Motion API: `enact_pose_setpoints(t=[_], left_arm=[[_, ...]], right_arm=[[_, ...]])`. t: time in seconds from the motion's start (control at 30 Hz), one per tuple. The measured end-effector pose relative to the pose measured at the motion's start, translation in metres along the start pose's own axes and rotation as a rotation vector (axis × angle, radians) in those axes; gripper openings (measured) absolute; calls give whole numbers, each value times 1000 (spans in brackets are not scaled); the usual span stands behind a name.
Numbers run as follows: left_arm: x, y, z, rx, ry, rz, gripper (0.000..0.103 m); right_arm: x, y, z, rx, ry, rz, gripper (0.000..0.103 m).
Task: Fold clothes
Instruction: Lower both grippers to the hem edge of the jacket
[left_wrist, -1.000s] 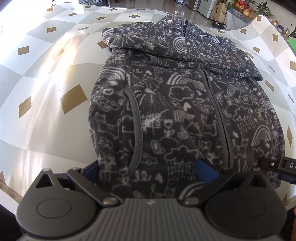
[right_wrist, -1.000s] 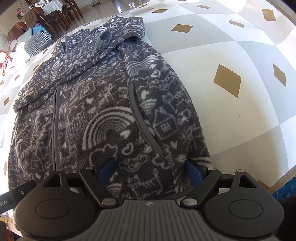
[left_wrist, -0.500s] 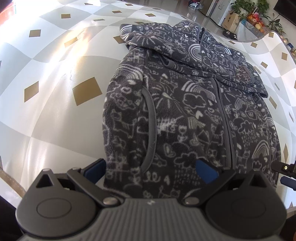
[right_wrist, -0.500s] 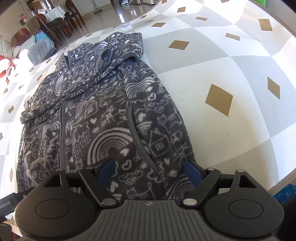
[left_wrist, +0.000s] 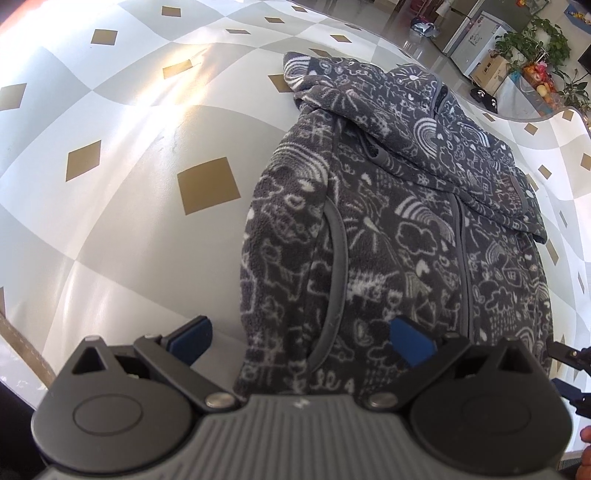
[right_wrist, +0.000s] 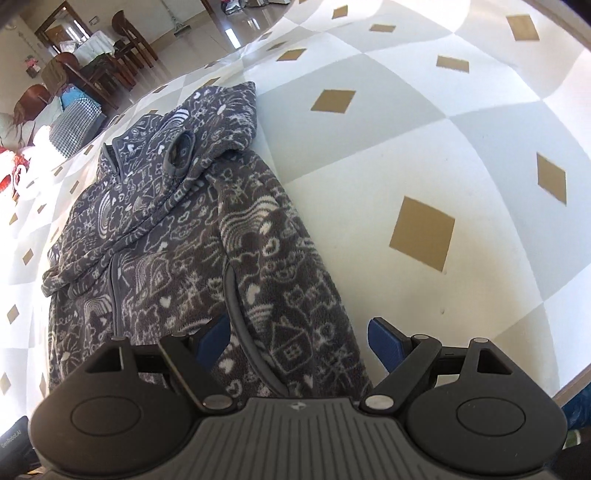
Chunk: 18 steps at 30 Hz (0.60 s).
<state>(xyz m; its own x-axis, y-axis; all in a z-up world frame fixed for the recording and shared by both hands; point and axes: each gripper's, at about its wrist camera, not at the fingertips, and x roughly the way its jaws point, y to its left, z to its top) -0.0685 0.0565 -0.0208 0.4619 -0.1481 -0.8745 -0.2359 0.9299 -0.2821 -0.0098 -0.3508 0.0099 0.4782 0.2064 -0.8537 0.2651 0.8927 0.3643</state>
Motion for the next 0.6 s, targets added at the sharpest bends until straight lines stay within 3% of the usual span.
enact_pose_setpoints(t=[0.37, 0.6], left_arm=[[3, -10, -3, 63, -3, 25, 103], [4, -12, -6, 90, -9, 20, 103]], right_arm=[[10, -24, -5, 178, 0, 93, 83], [-3, -35, 0, 223, -80, 93, 83]])
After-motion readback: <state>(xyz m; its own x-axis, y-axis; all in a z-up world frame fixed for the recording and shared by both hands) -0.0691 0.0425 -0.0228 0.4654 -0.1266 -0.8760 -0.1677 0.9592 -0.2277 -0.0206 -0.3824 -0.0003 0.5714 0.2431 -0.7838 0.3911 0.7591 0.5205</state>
